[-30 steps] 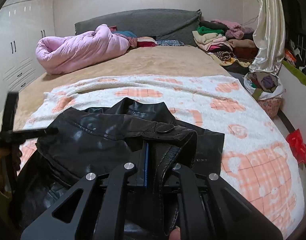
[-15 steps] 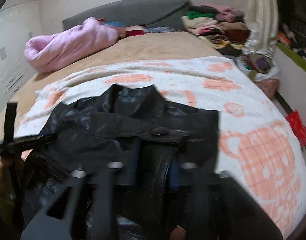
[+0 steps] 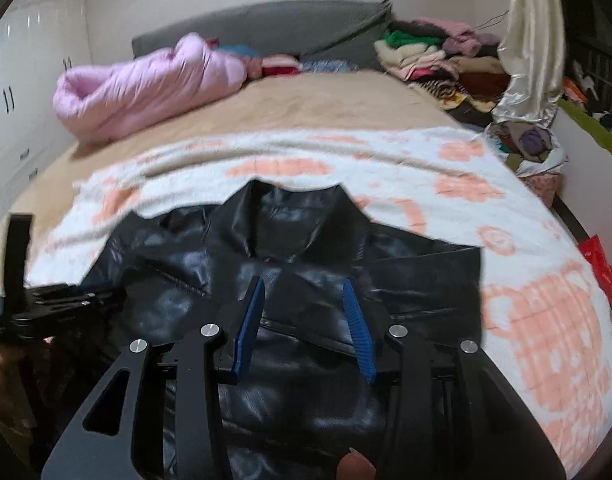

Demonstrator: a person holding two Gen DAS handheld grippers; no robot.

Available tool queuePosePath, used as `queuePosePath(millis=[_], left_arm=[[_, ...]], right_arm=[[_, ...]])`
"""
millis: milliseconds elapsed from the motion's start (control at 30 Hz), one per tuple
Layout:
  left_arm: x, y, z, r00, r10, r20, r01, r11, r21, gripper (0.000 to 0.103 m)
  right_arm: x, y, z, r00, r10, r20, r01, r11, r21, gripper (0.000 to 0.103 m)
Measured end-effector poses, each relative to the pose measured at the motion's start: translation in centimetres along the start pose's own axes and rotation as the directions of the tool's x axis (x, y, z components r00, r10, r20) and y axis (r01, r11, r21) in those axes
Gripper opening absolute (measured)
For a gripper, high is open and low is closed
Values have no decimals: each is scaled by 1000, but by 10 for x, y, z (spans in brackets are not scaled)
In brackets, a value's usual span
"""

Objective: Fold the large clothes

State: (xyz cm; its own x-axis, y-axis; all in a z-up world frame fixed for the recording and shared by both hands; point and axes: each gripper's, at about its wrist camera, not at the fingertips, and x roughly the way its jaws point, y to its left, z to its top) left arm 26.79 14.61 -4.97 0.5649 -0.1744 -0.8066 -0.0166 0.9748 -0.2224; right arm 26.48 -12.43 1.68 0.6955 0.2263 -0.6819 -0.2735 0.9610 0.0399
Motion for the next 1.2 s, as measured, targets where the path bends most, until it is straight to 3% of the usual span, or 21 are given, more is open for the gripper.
queuePosePath(millis=[167, 267, 433, 700, 833, 1033, 1200], left_arm=[[0, 0, 0, 1000, -4, -1, 4, 1000, -3, 25], [1, 0, 0, 1000, -10, -4, 10, 1000, -1, 25], [1, 0, 0, 1000, -3, 0, 3, 1000, 9, 25], [-17, -5, 0, 1000, -16, 17, 16, 1000, 2, 26], [-31, -15, -4, 998, -63, 28, 63, 998, -1, 42], [-48, -43, -16, 995, -94, 39, 91, 993, 78, 42], [-45, -61, -31, 995, -101, 0, 100, 982, 163, 41]], right_arm=[[56, -10, -13, 981, -93, -171, 96, 995, 8, 38], [77, -23, -29, 976, -63, -206, 73, 997, 40, 38], [76, -26, -32, 982, -51, -184, 67, 994, 82, 38], [13, -21, -25, 999, 7, -49, -2, 995, 98, 49], [-14, -21, -23, 1000, 21, 2, -21, 996, 90, 53], [-40, -20, -28, 998, 48, 47, -52, 995, 83, 53], [-48, -15, -36, 997, 50, 54, -54, 996, 76, 50]])
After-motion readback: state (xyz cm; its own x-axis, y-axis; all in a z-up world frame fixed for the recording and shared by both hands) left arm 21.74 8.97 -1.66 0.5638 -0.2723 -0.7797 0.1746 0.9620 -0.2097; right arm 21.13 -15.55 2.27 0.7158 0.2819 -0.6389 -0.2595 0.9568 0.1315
